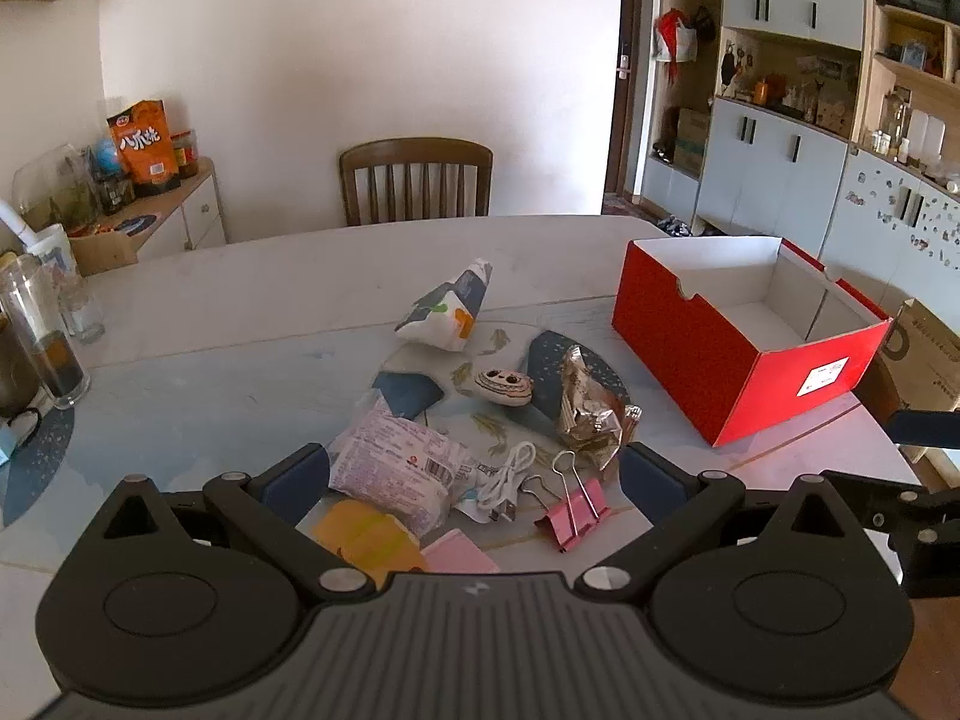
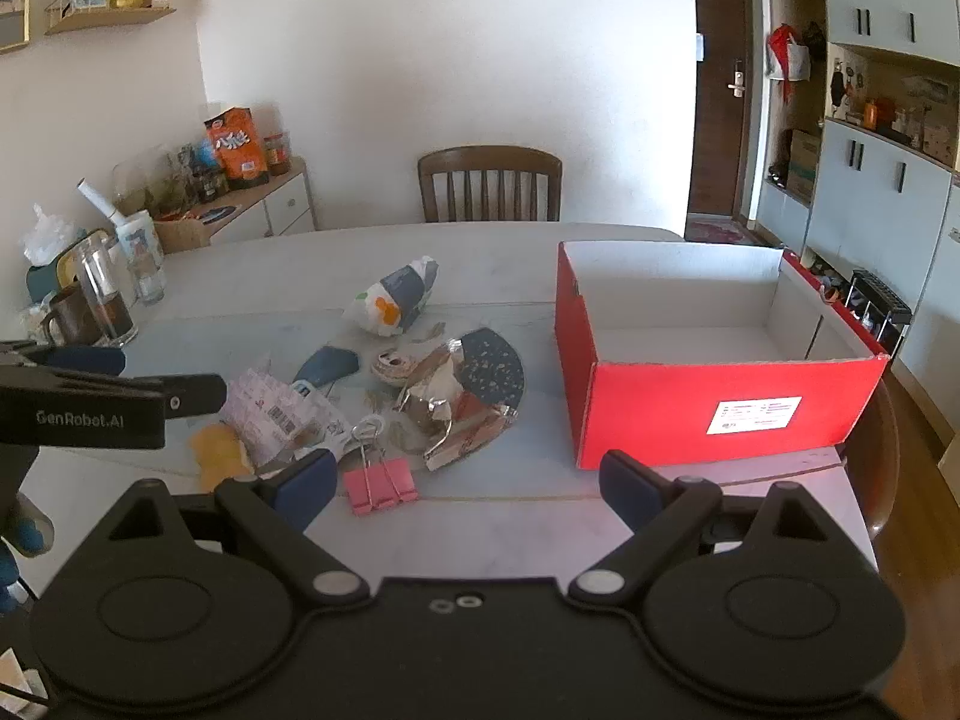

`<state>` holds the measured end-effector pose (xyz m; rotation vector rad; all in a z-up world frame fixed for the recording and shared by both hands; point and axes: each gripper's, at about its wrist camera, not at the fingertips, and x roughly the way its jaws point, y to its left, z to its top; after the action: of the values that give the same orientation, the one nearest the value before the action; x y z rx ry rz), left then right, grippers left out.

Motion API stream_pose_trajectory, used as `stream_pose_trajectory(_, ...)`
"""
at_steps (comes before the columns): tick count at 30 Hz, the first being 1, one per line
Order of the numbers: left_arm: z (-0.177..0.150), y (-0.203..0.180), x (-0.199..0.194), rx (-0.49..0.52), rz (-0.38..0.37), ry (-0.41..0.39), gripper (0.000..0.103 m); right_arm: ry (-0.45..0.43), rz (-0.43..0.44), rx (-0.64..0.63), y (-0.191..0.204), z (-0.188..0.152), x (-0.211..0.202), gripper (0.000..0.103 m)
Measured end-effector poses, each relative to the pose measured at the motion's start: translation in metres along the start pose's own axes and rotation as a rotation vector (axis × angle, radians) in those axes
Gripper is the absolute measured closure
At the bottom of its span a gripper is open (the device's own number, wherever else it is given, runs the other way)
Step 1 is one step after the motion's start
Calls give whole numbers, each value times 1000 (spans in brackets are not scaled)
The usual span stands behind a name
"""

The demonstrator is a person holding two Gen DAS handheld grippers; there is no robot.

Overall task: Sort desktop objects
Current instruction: 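Move both tools toward the pile of items on the table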

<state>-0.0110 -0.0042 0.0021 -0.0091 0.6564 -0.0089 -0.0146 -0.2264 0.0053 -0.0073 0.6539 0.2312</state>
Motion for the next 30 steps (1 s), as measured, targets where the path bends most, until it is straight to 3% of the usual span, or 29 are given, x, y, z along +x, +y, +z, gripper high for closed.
stream_pose_trajectory(19,-12,2,-3,-47,42,2,0,-21,71,-68,-4,-7,-7,9)
stream_pose_trajectory(30,-19,16,20,-43,34,54,0,25,80,-64,5,-8,21,10)
